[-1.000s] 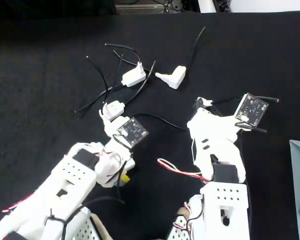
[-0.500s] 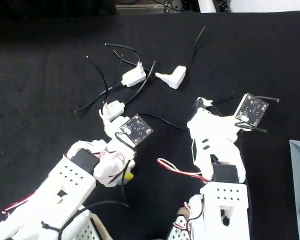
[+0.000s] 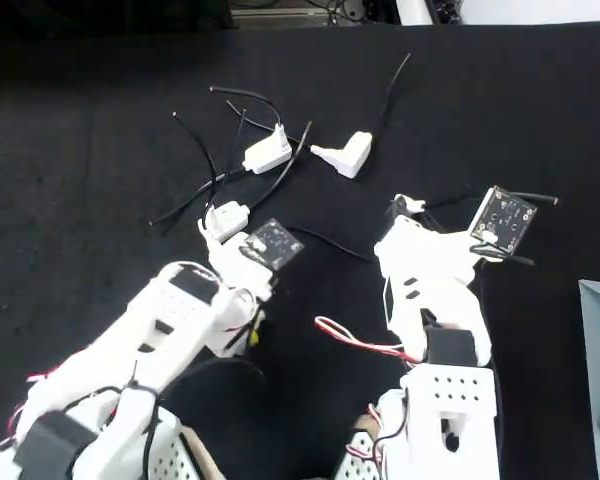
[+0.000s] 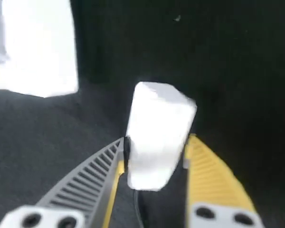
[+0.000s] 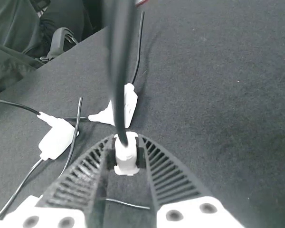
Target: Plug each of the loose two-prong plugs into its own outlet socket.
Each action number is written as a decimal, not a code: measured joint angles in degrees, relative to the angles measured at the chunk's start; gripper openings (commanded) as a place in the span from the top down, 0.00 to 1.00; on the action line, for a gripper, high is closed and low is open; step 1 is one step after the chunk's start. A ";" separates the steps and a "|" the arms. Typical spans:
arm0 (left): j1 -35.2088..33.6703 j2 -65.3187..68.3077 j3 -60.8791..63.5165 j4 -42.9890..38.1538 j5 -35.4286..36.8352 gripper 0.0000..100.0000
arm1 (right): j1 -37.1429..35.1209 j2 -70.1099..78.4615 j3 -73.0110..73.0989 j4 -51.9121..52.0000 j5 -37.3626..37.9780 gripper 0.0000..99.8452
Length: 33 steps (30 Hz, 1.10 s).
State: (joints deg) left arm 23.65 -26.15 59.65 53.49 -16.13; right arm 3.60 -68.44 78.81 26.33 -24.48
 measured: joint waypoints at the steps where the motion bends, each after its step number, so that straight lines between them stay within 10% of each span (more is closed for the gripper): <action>1: -0.70 0.09 0.00 0.35 0.00 0.84 | 0.00 0.00 0.00 0.00 0.00 0.99; 33: -20.40 0.00 -7.30 4.40 -3.60 0.71 | 0.00 0.00 0.00 0.00 1.85 0.99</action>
State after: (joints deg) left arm 3.25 -26.15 52.35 57.89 -19.74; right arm 3.60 -68.44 78.81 26.33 -22.64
